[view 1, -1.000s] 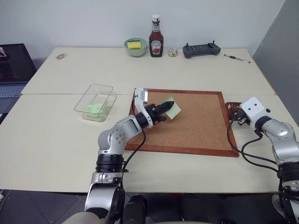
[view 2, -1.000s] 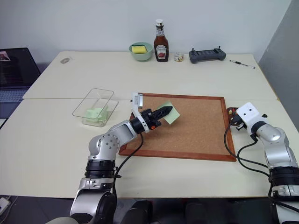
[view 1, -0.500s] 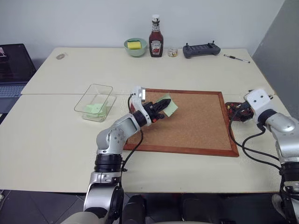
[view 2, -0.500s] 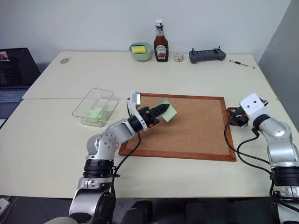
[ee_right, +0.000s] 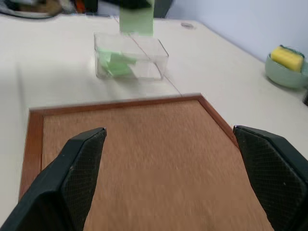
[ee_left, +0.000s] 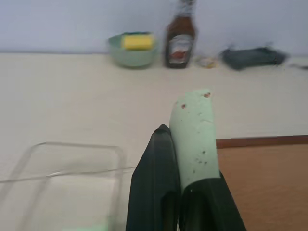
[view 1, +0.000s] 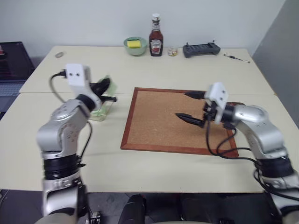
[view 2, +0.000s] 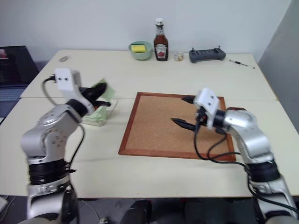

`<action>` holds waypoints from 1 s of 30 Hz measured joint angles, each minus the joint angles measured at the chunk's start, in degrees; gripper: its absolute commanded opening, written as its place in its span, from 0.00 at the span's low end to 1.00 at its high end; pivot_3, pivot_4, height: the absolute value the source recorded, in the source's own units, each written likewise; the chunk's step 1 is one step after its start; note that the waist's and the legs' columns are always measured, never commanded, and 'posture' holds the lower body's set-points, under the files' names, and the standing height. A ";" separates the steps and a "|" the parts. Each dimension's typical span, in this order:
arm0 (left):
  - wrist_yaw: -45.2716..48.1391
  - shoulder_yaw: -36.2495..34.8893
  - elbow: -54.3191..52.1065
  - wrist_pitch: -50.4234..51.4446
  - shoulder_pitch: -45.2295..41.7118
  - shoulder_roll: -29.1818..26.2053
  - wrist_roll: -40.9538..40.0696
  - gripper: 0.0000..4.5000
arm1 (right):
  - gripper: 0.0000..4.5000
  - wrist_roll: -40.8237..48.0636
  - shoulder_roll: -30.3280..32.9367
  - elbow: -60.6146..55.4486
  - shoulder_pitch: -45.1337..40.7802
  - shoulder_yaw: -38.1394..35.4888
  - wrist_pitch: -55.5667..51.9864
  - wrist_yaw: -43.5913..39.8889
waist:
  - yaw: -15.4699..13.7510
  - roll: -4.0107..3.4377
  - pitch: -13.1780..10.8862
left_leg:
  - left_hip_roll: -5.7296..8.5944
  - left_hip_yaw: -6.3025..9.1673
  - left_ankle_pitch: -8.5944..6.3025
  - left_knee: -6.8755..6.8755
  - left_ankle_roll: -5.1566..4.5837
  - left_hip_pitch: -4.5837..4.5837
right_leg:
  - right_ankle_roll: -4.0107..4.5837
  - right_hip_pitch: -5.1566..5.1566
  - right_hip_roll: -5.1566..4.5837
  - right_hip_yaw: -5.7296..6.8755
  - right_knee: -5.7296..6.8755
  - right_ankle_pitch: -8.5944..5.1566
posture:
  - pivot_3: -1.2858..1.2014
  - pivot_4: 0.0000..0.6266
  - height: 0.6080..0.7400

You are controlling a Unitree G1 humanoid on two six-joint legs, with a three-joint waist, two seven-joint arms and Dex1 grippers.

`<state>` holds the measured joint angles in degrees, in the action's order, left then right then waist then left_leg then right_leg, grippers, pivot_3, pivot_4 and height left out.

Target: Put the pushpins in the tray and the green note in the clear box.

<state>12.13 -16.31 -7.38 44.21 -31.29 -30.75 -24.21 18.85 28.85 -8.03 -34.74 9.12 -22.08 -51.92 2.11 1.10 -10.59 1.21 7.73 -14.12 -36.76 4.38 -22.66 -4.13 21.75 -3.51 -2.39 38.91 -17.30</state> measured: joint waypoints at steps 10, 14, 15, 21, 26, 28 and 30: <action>-0.12 0.73 9.20 -5.77 0.48 -3.11 7.56 0.08 | 1.00 -1.78 -3.35 3.43 -2.80 3.45 0.46 -1.64 | -0.30 0.01 0.00 | 0.06 -0.03 0.07 0.02 0.12 -0.27 | 0.02 0.32 -0.09 0.02 0.05 0.01 | 0.52 0.24 1.00; -0.01 1.52 12.07 -7.45 0.50 -2.87 9.16 0.26 | 1.00 -1.81 -3.52 3.43 -2.79 3.48 0.34 -2.05 | -0.18 0.01 0.00 | 0.04 -0.04 0.03 0.02 0.06 -0.27 | 0.02 0.37 -0.08 0.01 0.08 0.01 | 0.52 0.24 1.00; 0.08 1.83 12.37 -7.62 0.50 -2.81 9.28 0.30 | 1.00 -1.81 -3.55 3.42 -2.79 3.47 0.30 -2.09 | -0.14 0.01 0.00 | 0.04 -0.05 0.02 0.02 0.03 -0.27 | 0.02 0.37 -0.08 0.00 0.09 0.01 | 0.52 0.24 1.00; 0.98 2.49 12.60 -8.91 0.15 -2.59 10.35 0.58 | 1.00 -1.81 -3.63 3.31 -2.79 3.47 0.15 -2.21 | -0.14 0.01 0.00 | 0.04 -0.05 0.01 0.02 0.01 -0.27 | 0.02 0.37 -0.08 0.00 0.09 0.01 | 0.52 0.24 1.00; 1.10 2.78 12.59 -9.74 0.16 -2.70 11.50 0.79 | 1.00 -1.81 -3.63 3.30 -2.79 3.46 0.07 -2.20 | -0.14 0.01 0.00 | 0.04 -0.05 0.00 0.02 0.00 -0.27 | 0.02 0.38 -0.08 0.00 0.09 0.01 | 0.52 0.24 1.00; 1.84 3.08 12.04 -10.56 0.38 -2.82 11.68 0.84 | 1.00 -1.80 -3.63 3.26 -2.77 3.37 0.00 -1.98 | -0.14 0.01 0.00 | 0.04 -0.05 0.01 0.02 0.01 -0.27 | 0.02 0.38 -0.08 0.00 0.09 0.01 | 0.52 0.24 1.00; 2.73 3.67 10.34 -12.59 1.19 -3.25 12.44 0.84 | 1.00 -1.74 -3.59 2.85 -2.56 3.13 -0.27 -1.62 | -0.14 0.01 0.00 | 0.04 -0.06 0.01 0.02 0.02 -0.28 | 0.02 0.40 -0.08 -0.01 0.09 0.01 | 0.52 0.24 1.00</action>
<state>14.86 -12.64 2.97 31.62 -30.10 -34.00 -11.77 17.11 25.26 -5.18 -37.30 12.24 -22.35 -53.54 1.98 1.11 -10.59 1.25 7.67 -14.11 -36.74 4.39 -22.94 -4.11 22.15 -3.59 -2.40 39.00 -17.29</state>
